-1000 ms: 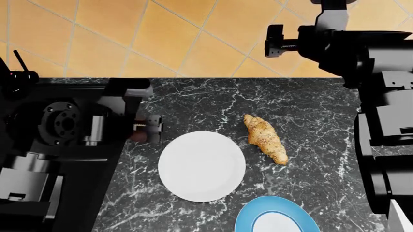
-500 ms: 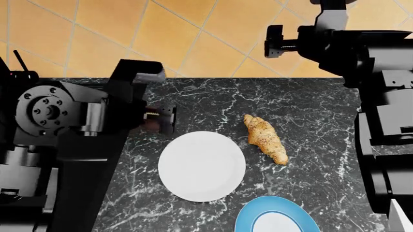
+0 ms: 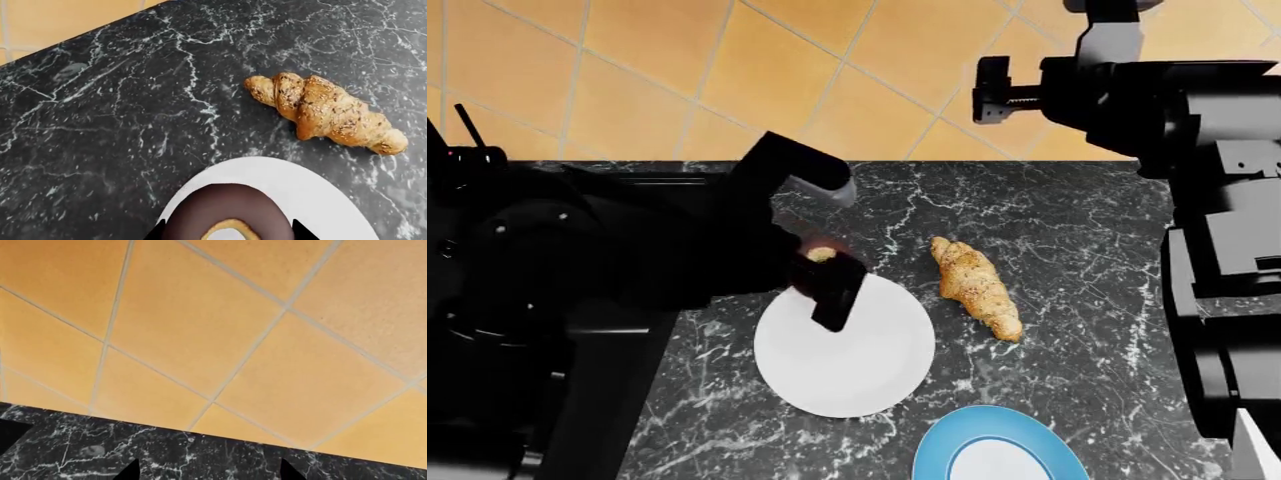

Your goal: Place the pastries on the plates.

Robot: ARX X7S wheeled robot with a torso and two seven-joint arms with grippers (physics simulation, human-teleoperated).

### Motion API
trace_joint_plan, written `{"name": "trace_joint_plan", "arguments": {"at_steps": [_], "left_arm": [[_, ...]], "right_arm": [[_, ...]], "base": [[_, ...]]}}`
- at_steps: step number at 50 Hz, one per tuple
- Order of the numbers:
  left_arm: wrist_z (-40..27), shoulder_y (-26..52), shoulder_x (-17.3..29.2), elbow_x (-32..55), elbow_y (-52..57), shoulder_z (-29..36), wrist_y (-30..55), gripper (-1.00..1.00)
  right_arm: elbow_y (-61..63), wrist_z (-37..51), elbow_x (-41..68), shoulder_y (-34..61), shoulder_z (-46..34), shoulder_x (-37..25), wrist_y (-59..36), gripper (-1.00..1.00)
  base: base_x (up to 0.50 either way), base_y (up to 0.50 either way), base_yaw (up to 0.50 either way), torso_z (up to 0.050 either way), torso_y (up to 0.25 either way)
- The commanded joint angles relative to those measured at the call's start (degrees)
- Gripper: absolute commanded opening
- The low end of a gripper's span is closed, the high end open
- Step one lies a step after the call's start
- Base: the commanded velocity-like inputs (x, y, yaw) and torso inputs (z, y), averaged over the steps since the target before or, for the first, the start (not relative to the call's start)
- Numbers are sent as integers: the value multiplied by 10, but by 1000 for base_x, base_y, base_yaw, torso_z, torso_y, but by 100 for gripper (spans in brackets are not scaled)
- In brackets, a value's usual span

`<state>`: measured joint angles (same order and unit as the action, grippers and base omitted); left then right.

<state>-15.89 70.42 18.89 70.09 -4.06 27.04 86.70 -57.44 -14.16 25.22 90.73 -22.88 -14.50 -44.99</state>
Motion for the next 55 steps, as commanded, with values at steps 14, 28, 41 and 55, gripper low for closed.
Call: {"name": "trace_joint_plan", "arguments": {"at_steps": [14,28,41,55], "left_arm": [[30,-27,-6,43,38,72,-12,-100],[34,-34,-1,38,31,96,-32,100],[19,-16,3,60,23,87,-35,100],[-12,40,34,107,14,37,-36,100]], "right_arm": [[1,-2,1,-1,-1,0,2,100],[-4,-4,2,2,-3,0,-3,100],[-15,-13,1,9,-9,2,-9,100],[-73,-48,-12,40,-36,15,-39,100]], "base": [[0,0,0,0,0],[0,0,0,0,0],[0,0,0,0,0],[0,0,0,0,0]]}}
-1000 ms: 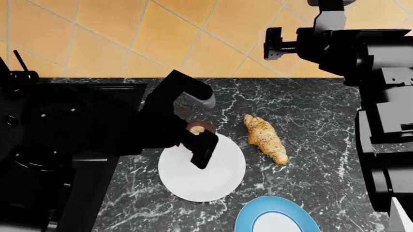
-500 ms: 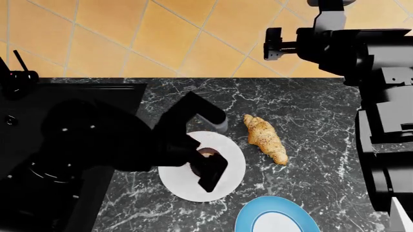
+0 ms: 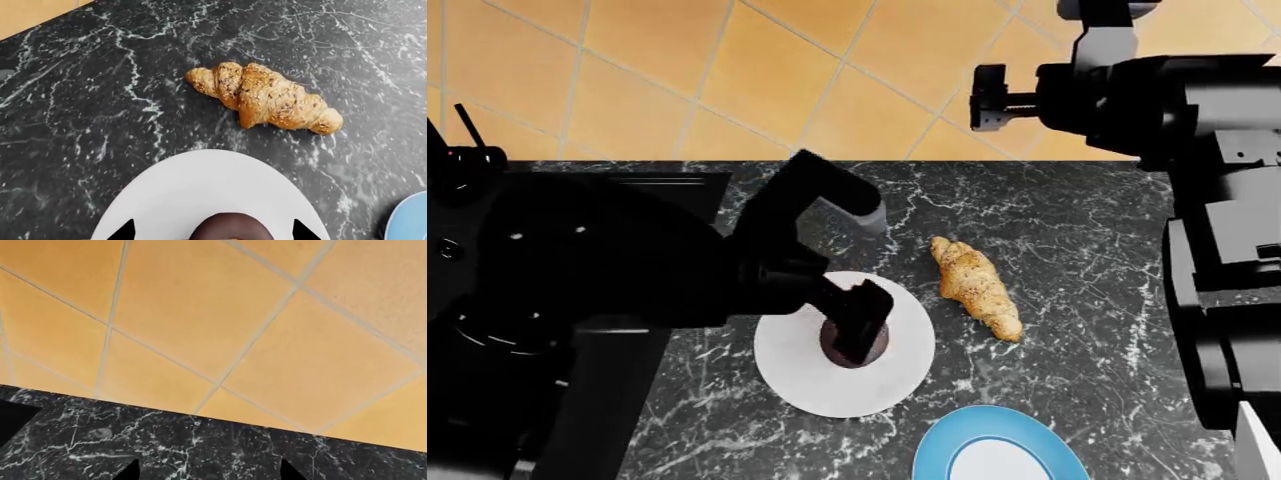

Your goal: Place the pastries on the plates.

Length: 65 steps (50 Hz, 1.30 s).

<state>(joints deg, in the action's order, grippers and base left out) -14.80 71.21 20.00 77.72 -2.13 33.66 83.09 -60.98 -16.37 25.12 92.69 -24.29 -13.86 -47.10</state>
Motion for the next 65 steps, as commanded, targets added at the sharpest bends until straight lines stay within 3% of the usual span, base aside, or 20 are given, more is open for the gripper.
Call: {"name": "trace_joint_plan", "arguments": {"at_steps": [1,19,20,21,22,23,26,30,32,35,38,45,55,65], "left_arm": [[-26,33,24,33,-6,-31,0,100],[-100,44,88,74,-20,-102,-30,100],[-97,43,94,66,-16,-98,-33,100],[-103,41,94,78,-21,-104,-32,100],[-104,39,101,71,-13,-104,-34,100],[-108,37,103,75,-14,-109,-38,100],[-107,38,117,68,-14,-110,-41,100],[-108,33,122,55,-13,-107,-51,100],[-104,34,126,52,-14,-108,-56,100],[-102,32,123,44,-16,-105,-64,100],[-102,30,121,39,-16,-103,-71,100],[-97,30,134,35,-20,-106,-78,100],[-113,25,140,43,-16,-113,-83,100],[-113,12,147,48,-10,-114,-88,100]], "right_arm": [[-44,-29,-12,24,-24,10,-20,100],[-131,-117,-75,64,-112,42,-29,100],[-83,-105,-66,46,-106,35,-64,100],[3,-19,3,-40,-20,-2,-150,100],[89,-52,-83,-126,66,38,-236,100],[175,-52,-169,-159,96,37,-321,100],[391,-56,-168,-166,89,38,-373,100],[448,-58,-153,-177,83,42,-424,100],[452,-25,-101,-175,75,35,-429,100],[462,139,118,-163,41,-9,-429,100],[468,230,223,-160,29,-33,-428,100],[469,263,255,-154,10,-54,-422,100],[470,357,390,-154,-24,-82,-423,100],[453,347,393,-169,-65,-87,-389,100]], "base": [[0,0,0,0,0],[0,0,0,0,0],[0,0,0,0,0],[0,0,0,0,0],[0,0,0,0,0],[0,0,0,0,0],[0,0,0,0,0],[0,0,0,0,0],[0,0,0,0,0],[0,0,0,0,0],[0,0,0,0,0],[0,0,0,0,0],[0,0,0,0,0],[0,0,0,0,0]]}}
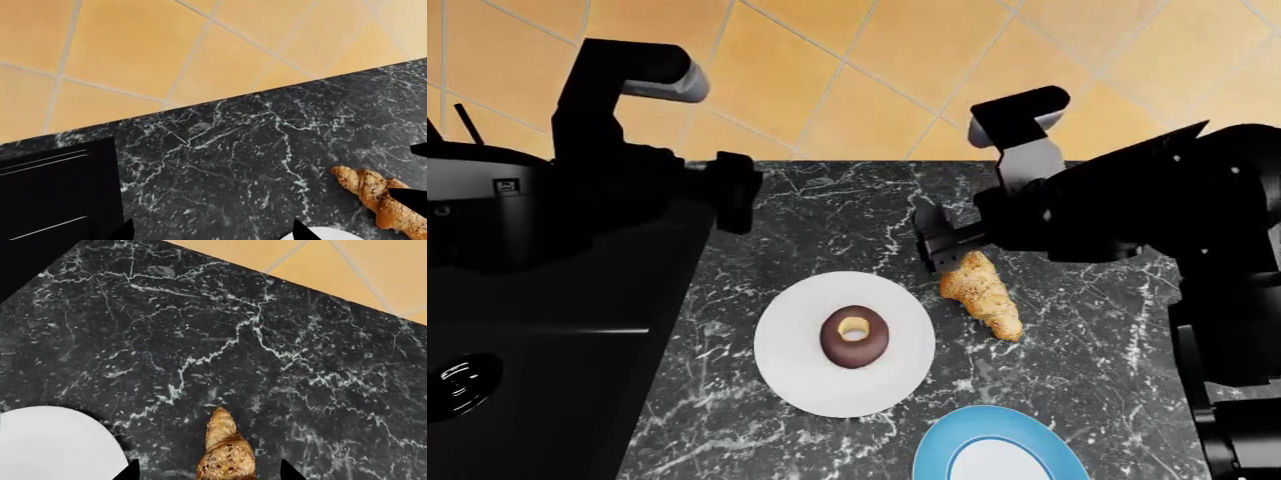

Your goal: Place the pastries on the plates.

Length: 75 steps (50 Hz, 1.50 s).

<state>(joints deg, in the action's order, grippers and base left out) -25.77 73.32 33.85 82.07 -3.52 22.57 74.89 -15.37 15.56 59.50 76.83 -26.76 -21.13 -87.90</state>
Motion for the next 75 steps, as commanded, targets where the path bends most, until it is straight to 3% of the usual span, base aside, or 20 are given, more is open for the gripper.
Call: {"name": "trace_joint_plan", "arguments": {"at_steps": [1,34,60,61,75], "left_arm": [[-4,-7,10,6,4,-4,-6,100],[-9,-26,16,14,13,1,-20,100],[-15,-31,25,25,16,1,-26,100],[-16,-31,24,25,16,1,-26,100],[-14,-33,26,25,16,5,-31,100]], "right_arm": [[-5,26,48,-11,-43,-15,21,100],[-116,-82,-40,-2,-159,-13,135,100],[-86,-49,15,-74,-104,-38,137,100],[-80,-43,14,-74,-102,-40,139,-100],[-4,10,73,-52,-63,-63,77,-100]], "base": [[0,0,0,0,0],[0,0,0,0,0],[0,0,0,0,0],[0,0,0,0,0],[0,0,0,0,0]]}}
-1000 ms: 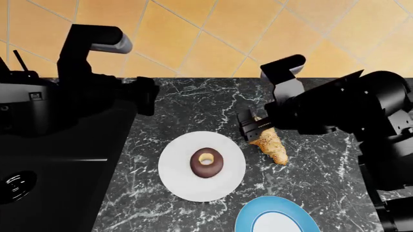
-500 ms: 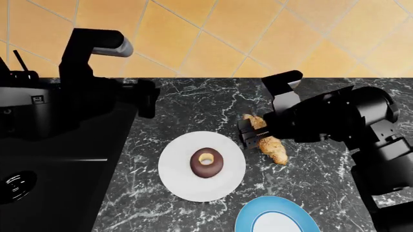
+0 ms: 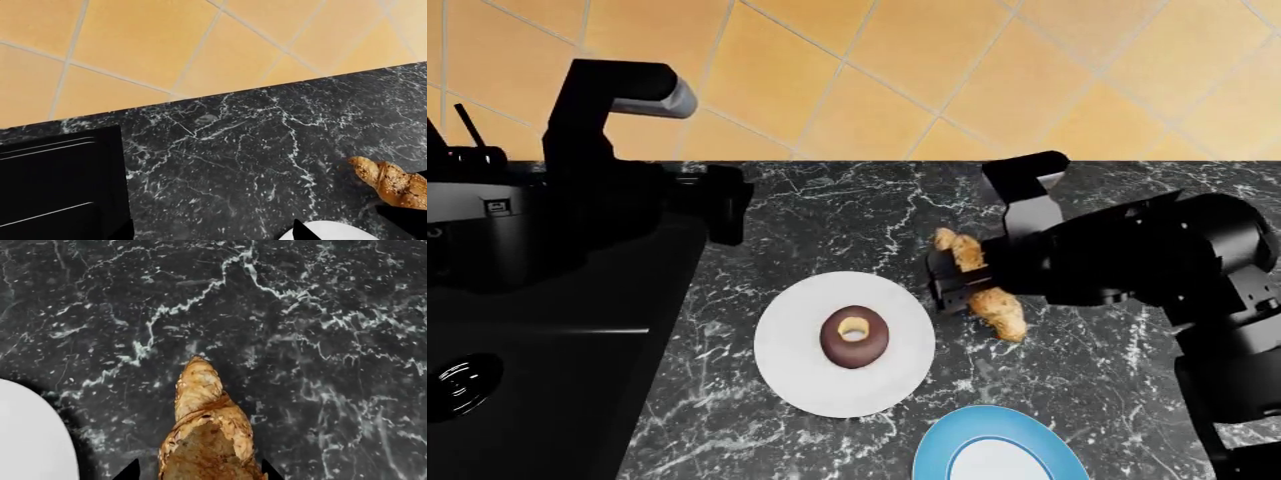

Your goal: Place the pastries on the plates.

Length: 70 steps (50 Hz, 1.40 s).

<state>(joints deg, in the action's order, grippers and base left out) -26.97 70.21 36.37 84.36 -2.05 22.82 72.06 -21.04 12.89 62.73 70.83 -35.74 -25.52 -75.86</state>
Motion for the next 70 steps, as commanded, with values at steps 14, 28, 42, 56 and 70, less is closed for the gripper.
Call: {"name": "trace_joint_plan", "arguments": {"at_steps": [14,28,42,56,70], "left_arm": [[0,0,0,0,-1,7,-8,100],[14,6,-1,-15,-12,16,-17,100],[22,5,9,-17,0,19,-19,100],[16,-4,12,-7,2,13,-26,100],[7,-9,16,2,12,13,-27,100]], "right_arm": [[158,211,358,88,-15,-104,-139,-100],[308,260,588,153,-83,-194,-135,-100],[403,220,598,140,-121,-216,-128,-100],[457,177,573,138,-161,-235,-127,-100],[487,157,562,119,-180,-249,-102,-100]], "base": [[0,0,0,0,0],[0,0,0,0,0],[0,0,0,0,0],[0,0,0,0,0],[0,0,0,0,0]]}}
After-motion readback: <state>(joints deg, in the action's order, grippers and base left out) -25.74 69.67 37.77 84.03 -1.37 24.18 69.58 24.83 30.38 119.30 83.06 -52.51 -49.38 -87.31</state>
